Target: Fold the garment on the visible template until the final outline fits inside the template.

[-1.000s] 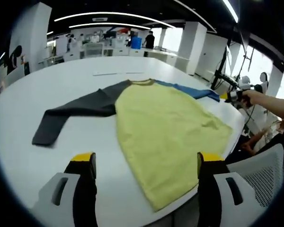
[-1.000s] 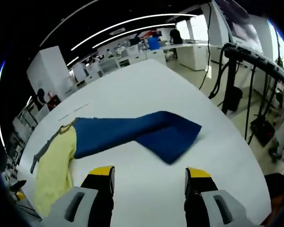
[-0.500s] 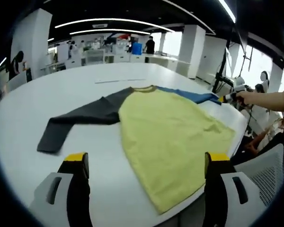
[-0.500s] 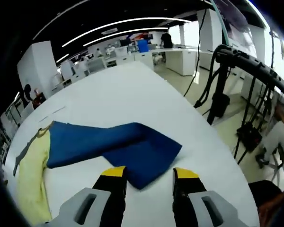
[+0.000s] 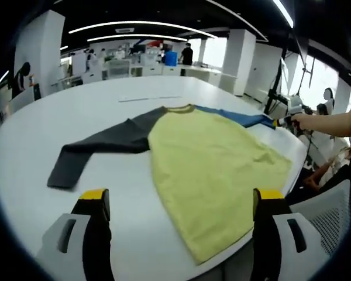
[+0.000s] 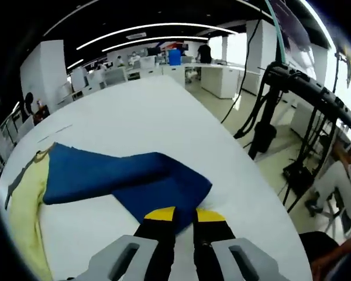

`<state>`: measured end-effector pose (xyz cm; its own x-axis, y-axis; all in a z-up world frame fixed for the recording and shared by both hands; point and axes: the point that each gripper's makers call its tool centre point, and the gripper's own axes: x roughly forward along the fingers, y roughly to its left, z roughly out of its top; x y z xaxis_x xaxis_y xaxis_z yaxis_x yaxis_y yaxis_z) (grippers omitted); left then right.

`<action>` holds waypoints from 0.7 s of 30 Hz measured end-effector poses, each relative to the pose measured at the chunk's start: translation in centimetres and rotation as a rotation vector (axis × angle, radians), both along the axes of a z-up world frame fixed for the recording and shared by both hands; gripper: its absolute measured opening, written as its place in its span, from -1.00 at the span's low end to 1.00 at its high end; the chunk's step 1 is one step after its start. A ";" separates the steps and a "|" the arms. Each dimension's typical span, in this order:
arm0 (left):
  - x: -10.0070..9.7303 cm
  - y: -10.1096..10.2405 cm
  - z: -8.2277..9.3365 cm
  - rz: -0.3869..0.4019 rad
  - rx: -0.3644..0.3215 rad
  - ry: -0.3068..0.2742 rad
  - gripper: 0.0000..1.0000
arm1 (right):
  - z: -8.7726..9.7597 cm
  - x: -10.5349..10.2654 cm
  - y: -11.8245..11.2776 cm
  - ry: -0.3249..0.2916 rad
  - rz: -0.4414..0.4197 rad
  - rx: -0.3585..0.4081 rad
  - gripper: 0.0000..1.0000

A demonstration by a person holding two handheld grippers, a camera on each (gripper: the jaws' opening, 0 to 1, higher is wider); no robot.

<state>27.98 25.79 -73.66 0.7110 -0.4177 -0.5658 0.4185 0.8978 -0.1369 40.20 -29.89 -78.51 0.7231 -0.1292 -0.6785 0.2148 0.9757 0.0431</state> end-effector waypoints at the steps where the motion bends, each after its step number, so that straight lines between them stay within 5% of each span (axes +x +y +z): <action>1: 0.0 -0.1 0.0 -0.004 0.000 0.002 0.98 | 0.0 0.1 0.1 -0.002 0.001 0.003 -0.99; 9: 0.0 -0.4 0.2 -0.023 0.014 -0.002 0.98 | 1.4 -0.5 1.5 0.018 0.012 0.137 -1.00; 21: 0.2 -0.6 0.1 -0.050 0.019 -0.013 0.98 | 6.3 -0.5 0.4 0.039 0.105 0.108 -1.00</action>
<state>28.16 25.17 -73.53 0.6964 -0.4422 -0.5652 0.4649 0.8780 -0.1141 39.71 -29.46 -72.21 0.7015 0.0206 -0.7124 0.1159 0.9830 0.1426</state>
